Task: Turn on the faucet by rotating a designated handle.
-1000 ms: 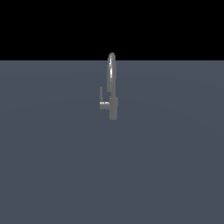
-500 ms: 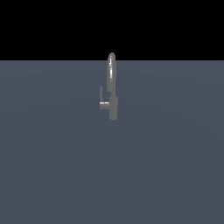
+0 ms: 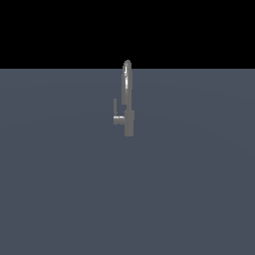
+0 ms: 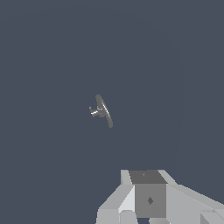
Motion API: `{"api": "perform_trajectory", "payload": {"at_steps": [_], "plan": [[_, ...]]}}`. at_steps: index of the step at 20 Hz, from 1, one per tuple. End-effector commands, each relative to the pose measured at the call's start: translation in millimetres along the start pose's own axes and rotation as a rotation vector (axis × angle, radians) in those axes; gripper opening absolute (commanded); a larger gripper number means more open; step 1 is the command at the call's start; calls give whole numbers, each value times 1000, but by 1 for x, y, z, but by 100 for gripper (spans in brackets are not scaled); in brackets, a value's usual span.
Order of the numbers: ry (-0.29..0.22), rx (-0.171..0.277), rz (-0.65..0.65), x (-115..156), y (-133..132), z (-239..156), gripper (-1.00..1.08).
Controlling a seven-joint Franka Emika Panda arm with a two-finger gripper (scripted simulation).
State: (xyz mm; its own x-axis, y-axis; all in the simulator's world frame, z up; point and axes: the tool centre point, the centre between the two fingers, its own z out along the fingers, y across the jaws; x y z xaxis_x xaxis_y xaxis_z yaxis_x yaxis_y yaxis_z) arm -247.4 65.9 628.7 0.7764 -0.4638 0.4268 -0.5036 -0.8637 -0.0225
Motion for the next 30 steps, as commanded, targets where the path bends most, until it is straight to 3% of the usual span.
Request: {"api": "perform_trajectory", "payload": {"at_steps": [1,9,16,23,30], "plan": [[50,-13,53,0,-14,-12,-100],[195,-66,198,0,-69,-31,-100],[298,-124,303,3,-125,-20,-100],[375,-194,392,13,-181,22,-100],[422,-274,471,32,-226,94,-100]]}}
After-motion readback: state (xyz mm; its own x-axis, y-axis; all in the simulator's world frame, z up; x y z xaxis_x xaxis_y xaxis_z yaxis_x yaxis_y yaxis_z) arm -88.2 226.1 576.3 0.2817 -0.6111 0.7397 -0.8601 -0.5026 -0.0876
